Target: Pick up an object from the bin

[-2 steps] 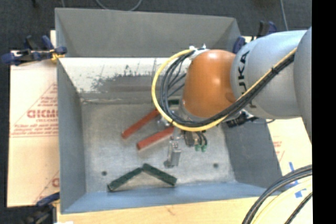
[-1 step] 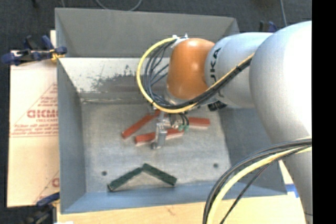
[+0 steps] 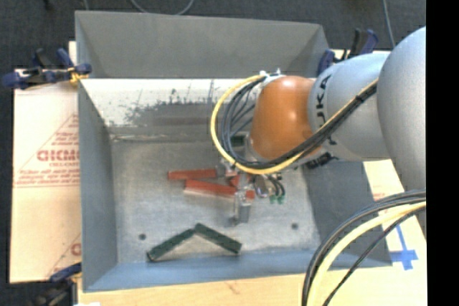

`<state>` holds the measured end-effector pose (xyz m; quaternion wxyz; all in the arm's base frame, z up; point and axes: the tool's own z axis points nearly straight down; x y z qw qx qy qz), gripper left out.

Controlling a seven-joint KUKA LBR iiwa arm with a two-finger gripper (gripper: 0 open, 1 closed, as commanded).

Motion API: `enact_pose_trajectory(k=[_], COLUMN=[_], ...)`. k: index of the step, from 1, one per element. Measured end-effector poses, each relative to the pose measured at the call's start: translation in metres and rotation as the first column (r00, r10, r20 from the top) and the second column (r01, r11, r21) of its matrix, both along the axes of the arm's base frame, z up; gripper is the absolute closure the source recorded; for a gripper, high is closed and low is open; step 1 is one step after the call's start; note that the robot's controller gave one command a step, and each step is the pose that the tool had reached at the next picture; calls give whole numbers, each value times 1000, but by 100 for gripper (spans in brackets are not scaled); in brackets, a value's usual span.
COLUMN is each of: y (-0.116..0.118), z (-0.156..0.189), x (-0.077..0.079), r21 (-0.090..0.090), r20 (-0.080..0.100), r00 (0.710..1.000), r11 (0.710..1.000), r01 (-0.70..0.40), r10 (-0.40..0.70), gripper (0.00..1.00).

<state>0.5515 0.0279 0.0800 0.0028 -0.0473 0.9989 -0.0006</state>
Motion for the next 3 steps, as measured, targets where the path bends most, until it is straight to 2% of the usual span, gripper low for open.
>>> enact_pose_trajectory(k=[1, 2, 3], y=[-51, -48, -102], z=[-7, -1, -4], x=[54, 56, 86], r21=[0, 1, -4], r20=[3, 16, 6], r00=[1000, 1000, 823], r11=[1000, 1000, 823], r01=[-20, -20, -568], r10=[20, 20, 568], gripper=[0, 100, 100])
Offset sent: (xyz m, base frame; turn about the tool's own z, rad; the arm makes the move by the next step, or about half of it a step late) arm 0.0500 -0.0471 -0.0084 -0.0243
